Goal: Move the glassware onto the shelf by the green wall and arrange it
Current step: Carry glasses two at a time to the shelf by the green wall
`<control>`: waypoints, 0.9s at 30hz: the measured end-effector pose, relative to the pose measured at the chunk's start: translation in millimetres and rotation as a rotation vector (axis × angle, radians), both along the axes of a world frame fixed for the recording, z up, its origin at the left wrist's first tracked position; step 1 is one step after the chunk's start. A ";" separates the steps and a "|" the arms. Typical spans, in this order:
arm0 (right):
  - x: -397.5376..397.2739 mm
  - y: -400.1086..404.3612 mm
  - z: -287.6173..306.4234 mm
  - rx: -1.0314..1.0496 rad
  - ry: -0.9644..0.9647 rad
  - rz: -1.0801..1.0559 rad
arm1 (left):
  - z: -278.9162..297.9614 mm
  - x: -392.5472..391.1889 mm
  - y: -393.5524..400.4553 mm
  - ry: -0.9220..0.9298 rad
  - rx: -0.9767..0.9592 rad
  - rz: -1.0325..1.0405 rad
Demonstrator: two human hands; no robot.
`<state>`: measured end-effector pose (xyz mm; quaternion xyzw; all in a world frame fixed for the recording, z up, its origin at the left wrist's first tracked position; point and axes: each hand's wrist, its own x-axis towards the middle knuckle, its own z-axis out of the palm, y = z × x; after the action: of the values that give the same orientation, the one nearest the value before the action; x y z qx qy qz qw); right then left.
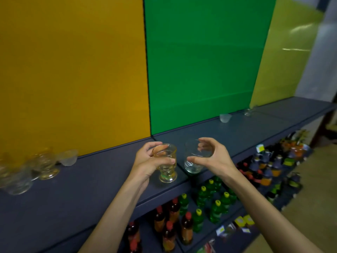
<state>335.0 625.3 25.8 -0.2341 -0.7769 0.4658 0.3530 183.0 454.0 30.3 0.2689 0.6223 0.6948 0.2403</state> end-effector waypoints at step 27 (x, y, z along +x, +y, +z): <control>95.5 326.9 -23.8 -0.025 -0.050 -0.009 | 13.1 47.5 312.3 0.155 -0.061 0.137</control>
<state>430.5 952.2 1.9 -0.2534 -0.7784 0.4682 0.3327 230.5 766.3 43.4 0.2714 0.6769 0.6673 0.1515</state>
